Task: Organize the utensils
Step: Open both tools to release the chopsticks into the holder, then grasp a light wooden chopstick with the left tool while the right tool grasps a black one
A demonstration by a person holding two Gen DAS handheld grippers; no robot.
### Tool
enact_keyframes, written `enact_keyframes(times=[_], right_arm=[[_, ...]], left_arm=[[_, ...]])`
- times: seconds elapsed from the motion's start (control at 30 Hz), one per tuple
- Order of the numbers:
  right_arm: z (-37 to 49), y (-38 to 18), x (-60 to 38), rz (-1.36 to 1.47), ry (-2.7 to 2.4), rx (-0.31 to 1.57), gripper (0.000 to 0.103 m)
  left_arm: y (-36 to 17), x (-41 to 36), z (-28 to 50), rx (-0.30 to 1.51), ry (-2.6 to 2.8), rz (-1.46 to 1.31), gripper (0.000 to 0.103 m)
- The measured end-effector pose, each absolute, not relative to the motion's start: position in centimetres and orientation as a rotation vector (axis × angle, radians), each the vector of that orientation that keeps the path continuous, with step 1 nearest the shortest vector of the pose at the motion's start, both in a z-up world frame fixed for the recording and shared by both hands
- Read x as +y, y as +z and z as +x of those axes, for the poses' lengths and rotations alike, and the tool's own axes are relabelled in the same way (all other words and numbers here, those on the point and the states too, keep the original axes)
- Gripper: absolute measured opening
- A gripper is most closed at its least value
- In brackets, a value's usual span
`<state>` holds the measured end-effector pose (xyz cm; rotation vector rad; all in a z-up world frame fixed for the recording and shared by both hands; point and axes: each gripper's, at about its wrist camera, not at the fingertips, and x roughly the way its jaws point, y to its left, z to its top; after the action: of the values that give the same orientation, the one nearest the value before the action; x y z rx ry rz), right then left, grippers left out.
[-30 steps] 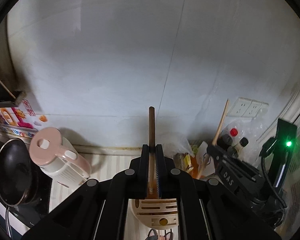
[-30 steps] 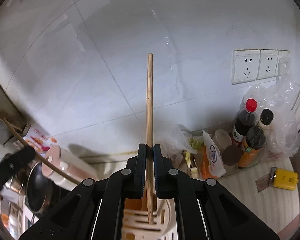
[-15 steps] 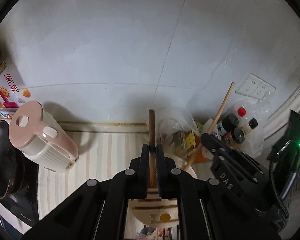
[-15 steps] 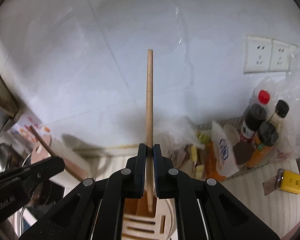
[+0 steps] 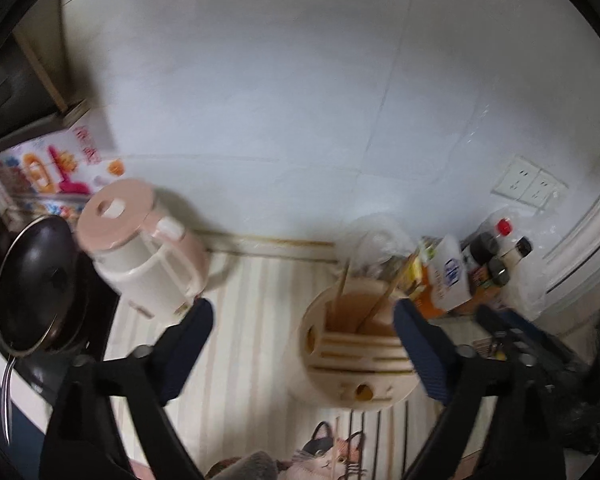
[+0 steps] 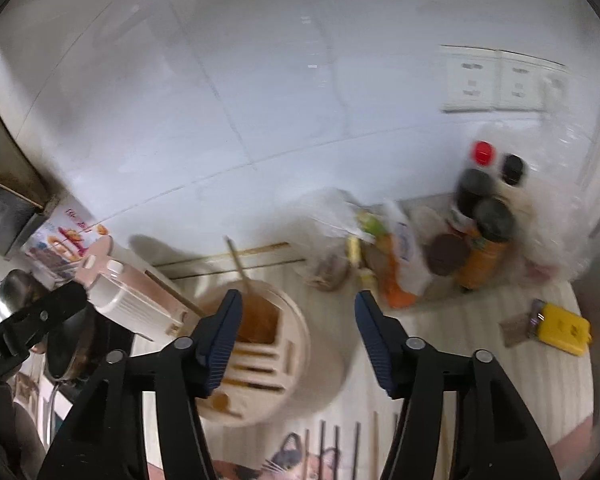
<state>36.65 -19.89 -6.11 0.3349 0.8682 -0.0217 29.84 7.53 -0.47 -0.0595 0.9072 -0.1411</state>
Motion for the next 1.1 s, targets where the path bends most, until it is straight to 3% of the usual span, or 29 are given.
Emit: enact_keyframes(times=[0.03, 0.17, 0.5, 0.7, 0.77, 0.9, 1.0, 1.07, 1.1], right_arm=[[35.8, -6.3, -20.3, 0.338, -0.039, 0.863, 0.07], [33.5, -7.9, -21.7, 0.345, -0.063, 0.873, 0.087], [29.8, -18.1, -23.3, 0.292, -0.129, 1.121, 0.087], [27.9, -25.8, -23.7, 0.324, -0.116, 1.328, 0.047], [27.3, -27.8, -24.0, 0.326, -0.12, 1.379, 0.037], [26.2, -30.0, -24.4, 0.321, -0.123, 1.426, 0.03], [25.6, -31.1, -24.8, 0.338, -0.12, 1.449, 0.03], [25.4, -31.6, -24.8, 0.337, -0.111, 1.455, 0.03], [25.4, -31.8, -24.9, 0.334, -0.109, 1.459, 0.03]], left_arm=[[-1.0, 7.6, 29.5, 0.905, -0.128, -0.056, 0.103], [-3.7, 8.1, 28.0, 0.934, -0.08, -0.043, 0.103], [-13.9, 5.9, 24.6, 1.125, -0.062, 0.047, 0.103], [-21.5, 3.8, 22.6, 1.312, -0.115, 0.047, 0.102], [-23.6, 3.1, 22.2, 1.368, -0.149, 0.034, 0.094], [-27.1, 1.3, 21.4, 1.447, -0.199, 0.022, 0.077], [-28.6, 0.0, 21.0, 1.471, -0.217, 0.052, 0.056], [-29.6, -0.7, 20.8, 1.487, -0.223, 0.08, 0.03], [-30.0, -0.8, 20.8, 1.494, -0.221, 0.088, 0.023]])
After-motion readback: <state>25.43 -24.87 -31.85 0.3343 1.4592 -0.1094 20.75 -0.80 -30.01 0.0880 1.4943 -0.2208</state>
